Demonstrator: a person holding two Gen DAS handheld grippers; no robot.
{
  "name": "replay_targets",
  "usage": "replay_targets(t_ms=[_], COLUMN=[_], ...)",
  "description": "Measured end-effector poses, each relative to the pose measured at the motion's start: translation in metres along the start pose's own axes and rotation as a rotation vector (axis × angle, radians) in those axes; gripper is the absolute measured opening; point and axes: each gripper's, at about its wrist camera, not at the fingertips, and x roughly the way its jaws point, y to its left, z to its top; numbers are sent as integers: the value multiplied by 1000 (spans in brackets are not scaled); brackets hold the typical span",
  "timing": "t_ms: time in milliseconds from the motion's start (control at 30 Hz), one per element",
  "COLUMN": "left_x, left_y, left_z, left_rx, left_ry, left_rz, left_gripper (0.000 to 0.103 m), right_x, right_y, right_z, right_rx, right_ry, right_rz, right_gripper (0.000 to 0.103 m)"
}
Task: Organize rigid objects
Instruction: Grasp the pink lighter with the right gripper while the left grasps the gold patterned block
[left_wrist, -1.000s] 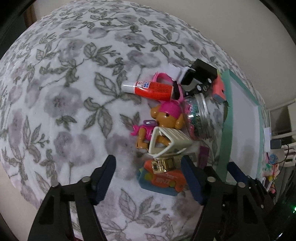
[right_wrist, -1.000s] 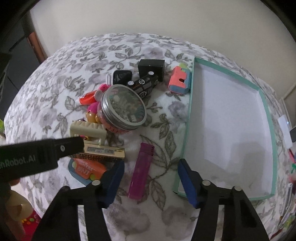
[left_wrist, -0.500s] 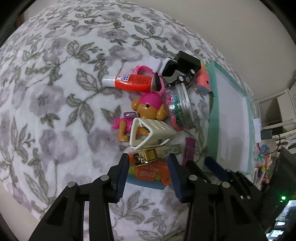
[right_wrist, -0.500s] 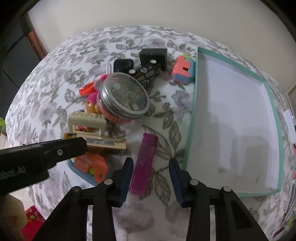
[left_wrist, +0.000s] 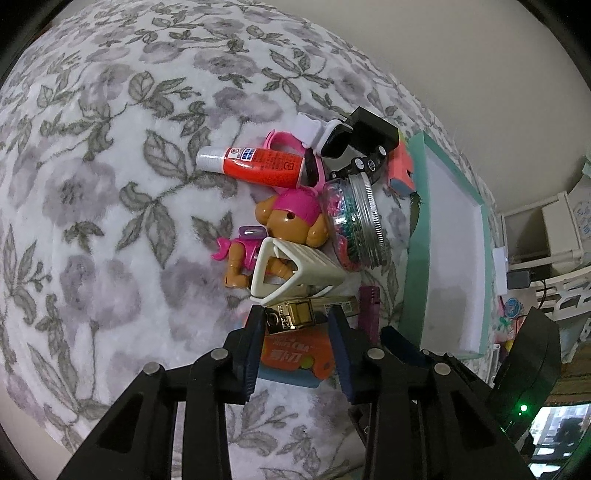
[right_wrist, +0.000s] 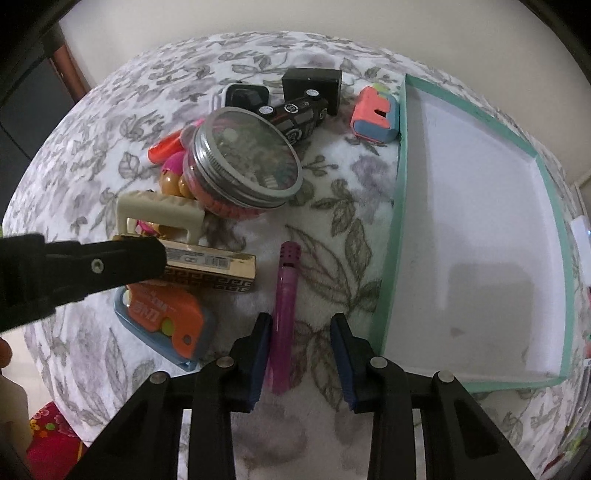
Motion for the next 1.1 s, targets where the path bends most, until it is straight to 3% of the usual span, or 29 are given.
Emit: replay_targets(t_ms=[400,433,533,600,800,1100], left_x=[0,0,-2,-5,-16,-45], left_y=[13,13,14,14,2,-7], left_z=[1,0,-2,-3,-4,-6], left_rx=[-81,-81,-73,-71,-24,30], left_ry=[-2,-1,3,1,-29,-116], left_rz=[-75,-68,-68,-72,-72,-97], left_gripper=[36,32,32,30,25,21], right_x=[0,0,0,-1,-11,-37], right_y=[1,2,1,-1,-16,-38], right_z=[1,1,1,2,4,9], right_rx=[-7,-6,-5,6,74,166], right_ry=[2,2,1,-1,-21,-126], right_rz=[3,4,6,16,45,93], right_gripper=[36,36,29,15,15,15])
